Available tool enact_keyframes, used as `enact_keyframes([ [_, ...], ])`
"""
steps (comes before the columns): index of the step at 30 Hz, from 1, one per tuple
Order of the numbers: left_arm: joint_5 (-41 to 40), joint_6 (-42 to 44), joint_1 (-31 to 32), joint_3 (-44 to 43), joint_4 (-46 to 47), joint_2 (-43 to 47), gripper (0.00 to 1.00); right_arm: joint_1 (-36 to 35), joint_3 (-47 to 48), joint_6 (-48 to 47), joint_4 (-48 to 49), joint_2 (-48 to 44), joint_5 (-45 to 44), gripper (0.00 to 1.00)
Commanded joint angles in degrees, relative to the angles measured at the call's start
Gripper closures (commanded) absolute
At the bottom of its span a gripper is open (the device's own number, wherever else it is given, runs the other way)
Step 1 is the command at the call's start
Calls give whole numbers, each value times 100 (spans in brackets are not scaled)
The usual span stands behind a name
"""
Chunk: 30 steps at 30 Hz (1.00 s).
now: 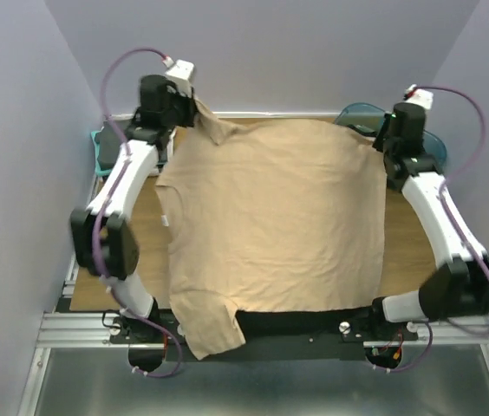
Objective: Fold and stack the t-shirts
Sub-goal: Flatten the tshirt out
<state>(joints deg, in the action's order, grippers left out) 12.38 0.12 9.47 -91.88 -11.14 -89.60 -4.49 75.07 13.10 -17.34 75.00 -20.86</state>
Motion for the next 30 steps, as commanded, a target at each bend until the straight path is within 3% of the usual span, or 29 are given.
enact_keyframes([
  [1, 536, 6, -7, -715, 68, -1601, 54, 45, 6, -97, 872, 1153, -16, 100],
  [2, 659, -142, -7, -1231, 7, -2126, 23, 62, 164, -106, 856, 1705, 55, 95],
  [3, 799, -248, -7, -1410, 6, -2297, 16, 62, 288, -89, 847, 1911, 169, 83],
  [4, 966, -345, 2, -1560, 41, -2412, 16, 62, 463, -97, 855, 2052, 362, 45],
  [6, 994, -477, 80, -1649, 24, -2413, 16, 54, 579, -115, 847, 2211, 530, 12],
  [9, 732, -679, 125, -1038, 24, -1967, 15, 54, 465, -150, 847, 1923, 794, 5],
  [19, 46, -1216, 125, 2023, -257, -401, 14, -43, -563, 131, 346, 762, 2050, 4],
  [20, -7, -1251, 116, 2355, -310, -217, 12, -78, -746, 235, 302, 657, 2486, 4],
  [23, -315, -1400, 90, 2753, -485, 21, 9, -140, -1063, 490, 249, 533, 2972, 5],
  [30, -526, -1795, -244, 3659, -662, 548, 7, -596, -1899, 755, 240, 428, 3220, 5],
])
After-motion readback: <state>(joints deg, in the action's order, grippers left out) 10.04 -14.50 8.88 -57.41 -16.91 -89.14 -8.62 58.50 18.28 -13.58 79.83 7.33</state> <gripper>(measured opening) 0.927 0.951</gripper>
